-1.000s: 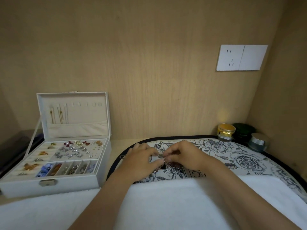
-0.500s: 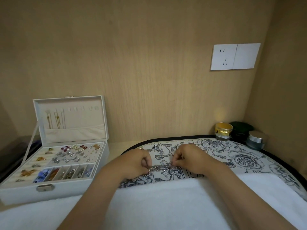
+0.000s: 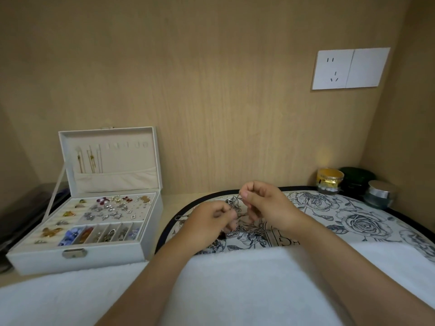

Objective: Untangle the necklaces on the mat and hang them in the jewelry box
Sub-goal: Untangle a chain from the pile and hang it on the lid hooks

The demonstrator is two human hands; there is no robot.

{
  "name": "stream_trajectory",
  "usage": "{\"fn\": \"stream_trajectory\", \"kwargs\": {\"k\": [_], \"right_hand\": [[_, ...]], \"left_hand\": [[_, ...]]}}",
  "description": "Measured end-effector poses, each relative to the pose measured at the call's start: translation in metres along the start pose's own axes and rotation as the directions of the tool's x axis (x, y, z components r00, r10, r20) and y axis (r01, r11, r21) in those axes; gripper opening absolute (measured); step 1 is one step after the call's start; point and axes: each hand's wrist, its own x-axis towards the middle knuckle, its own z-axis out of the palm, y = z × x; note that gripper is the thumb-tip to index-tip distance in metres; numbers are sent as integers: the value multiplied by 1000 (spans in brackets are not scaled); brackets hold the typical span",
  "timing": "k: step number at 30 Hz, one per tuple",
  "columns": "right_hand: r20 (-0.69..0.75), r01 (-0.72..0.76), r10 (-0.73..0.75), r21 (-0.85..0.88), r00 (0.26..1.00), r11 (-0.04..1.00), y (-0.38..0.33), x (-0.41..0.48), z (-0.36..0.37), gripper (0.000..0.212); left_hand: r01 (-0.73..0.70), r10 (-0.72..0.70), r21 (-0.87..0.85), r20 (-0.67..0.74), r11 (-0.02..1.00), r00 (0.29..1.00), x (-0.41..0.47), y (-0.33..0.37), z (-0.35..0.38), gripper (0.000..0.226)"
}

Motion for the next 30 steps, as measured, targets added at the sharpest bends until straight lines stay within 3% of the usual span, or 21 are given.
{"fn": "stream_trajectory", "kwargs": {"k": [3, 7, 9, 11, 14, 17, 23, 26, 30], "right_hand": [[-49, -15, 13, -45, 999, 999, -7, -3, -7, 7], [-61, 15, -42, -388, 997, 921, -3, -5, -15, 15], [-119, -6, -57, -475, 991, 880, -2, -7, -13, 4], [-198, -50, -41, -431, 979, 901, -5, -8, -11, 26], [-171, -112, 115, 24, 979, 993, -15, -10, -7, 29], [-120, -115, 157, 301, 980, 947, -21, -11, -4, 23], [-216, -73, 136, 278, 967, 958, -20, -5, -5, 26], [-238, -61, 134, 292, 962, 955, -19, -4, -8, 25], [-230, -69, 141, 294, 963, 953, -18, -3, -6, 22]], "left_hand": [[63, -67, -153, -24, 986, 997, -1, 2, -7, 21], [101, -75, -423, 77, 900, 994, -4, 6, -16, 33], [126, -51, -559, 147, 819, 988, -7, 6, -18, 29], [142, -18, -613, 203, 777, 979, -9, 5, -20, 15], [151, -23, -574, 224, 805, 974, -10, -1, -23, 27], [139, -13, -465, 263, 874, 965, -11, -3, -22, 41], [106, -99, -10, 290, 994, 952, -11, -9, -10, 45], [111, -129, 80, 291, 991, 948, -12, -4, -12, 27], [152, -167, 72, 280, 986, 945, -11, 6, -6, 28]]}}
